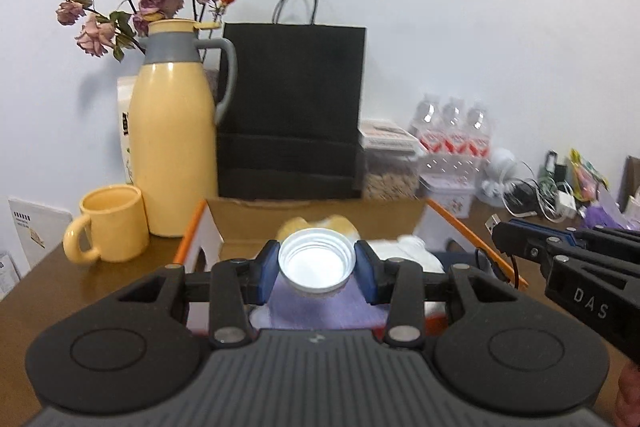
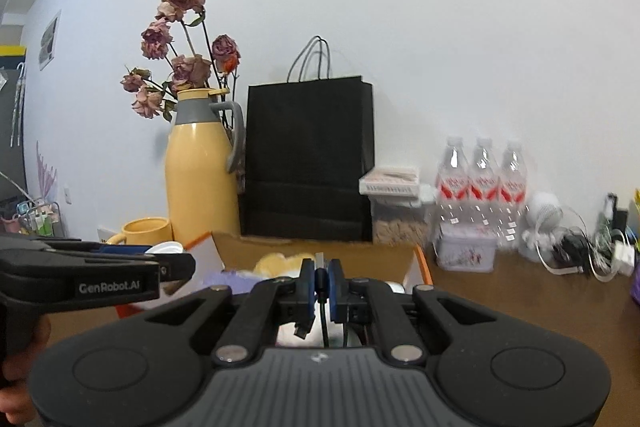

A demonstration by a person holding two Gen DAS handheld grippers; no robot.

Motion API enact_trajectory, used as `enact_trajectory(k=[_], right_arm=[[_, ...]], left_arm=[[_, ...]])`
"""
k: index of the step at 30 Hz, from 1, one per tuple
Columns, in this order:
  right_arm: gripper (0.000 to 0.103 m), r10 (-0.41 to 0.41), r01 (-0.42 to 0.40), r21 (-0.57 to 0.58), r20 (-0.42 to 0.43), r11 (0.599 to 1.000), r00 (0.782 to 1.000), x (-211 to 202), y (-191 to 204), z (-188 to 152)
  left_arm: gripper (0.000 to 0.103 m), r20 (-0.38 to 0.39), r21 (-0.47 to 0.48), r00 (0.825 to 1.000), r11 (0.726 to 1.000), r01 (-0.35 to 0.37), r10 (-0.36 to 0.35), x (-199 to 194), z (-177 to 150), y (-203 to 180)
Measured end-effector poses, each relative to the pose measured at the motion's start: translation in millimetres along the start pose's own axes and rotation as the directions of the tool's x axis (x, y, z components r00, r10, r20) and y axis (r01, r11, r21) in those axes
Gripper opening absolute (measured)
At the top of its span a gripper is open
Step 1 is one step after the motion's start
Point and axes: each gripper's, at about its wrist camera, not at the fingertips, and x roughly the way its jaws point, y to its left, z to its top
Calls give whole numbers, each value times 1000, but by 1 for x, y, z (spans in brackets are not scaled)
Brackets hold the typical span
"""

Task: Organize objects
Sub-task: 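Carry the cap and cable into the box and open both tools, then withdraw both tools from the box back over the table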

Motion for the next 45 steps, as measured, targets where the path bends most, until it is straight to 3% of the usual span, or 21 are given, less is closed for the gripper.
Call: enact_trajectory(k=[7, 13, 24, 25, 27, 28, 29, 30, 32, 45], right_arm=[[6, -4, 4, 7, -17, 1000, 1000, 52, 5, 12], [6, -64, 64, 0, -15, 998, 998, 84, -3, 11], [7, -31, 33, 17, -87, 999, 996, 101, -12, -3], [10, -32, 34, 17, -96, 999, 995, 102, -13, -4], [16, -29, 31, 20, -116, 999, 993, 104, -15, -5], [30, -31, 35, 26, -128, 999, 991, 105, -17, -6], [51, -35, 39, 29, -134, 999, 990, 106, -18, -7], [63, -41, 46, 34, -137, 998, 990, 107, -19, -7], [102, -57, 64, 44, -144, 997, 988, 109, -22, -8], [103, -75, 84, 52, -163, 995, 984, 110, -22, -8]], left_arm=[[41, -1, -33, 1000, 999, -19, 19, 36, 14, 18], [40, -44, -45, 999, 999, -7, 5, 70, 15, 26], [41, -56, -7, 998, 1000, -22, 22, 86, 9, 31], [46, -54, -6, 998, 1000, -26, 25, 86, 9, 31], [75, -56, -11, 998, 999, -38, 37, 87, 10, 32], [95, -49, -14, 998, 999, -48, 48, 88, 9, 33], [103, -36, -15, 998, 998, -62, 61, 87, 9, 33], [103, -19, -14, 997, 997, -73, 72, 87, 9, 34], [103, -19, -16, 996, 996, -85, 85, 87, 9, 34], [103, -35, -25, 994, 994, -102, 101, 90, 8, 35]])
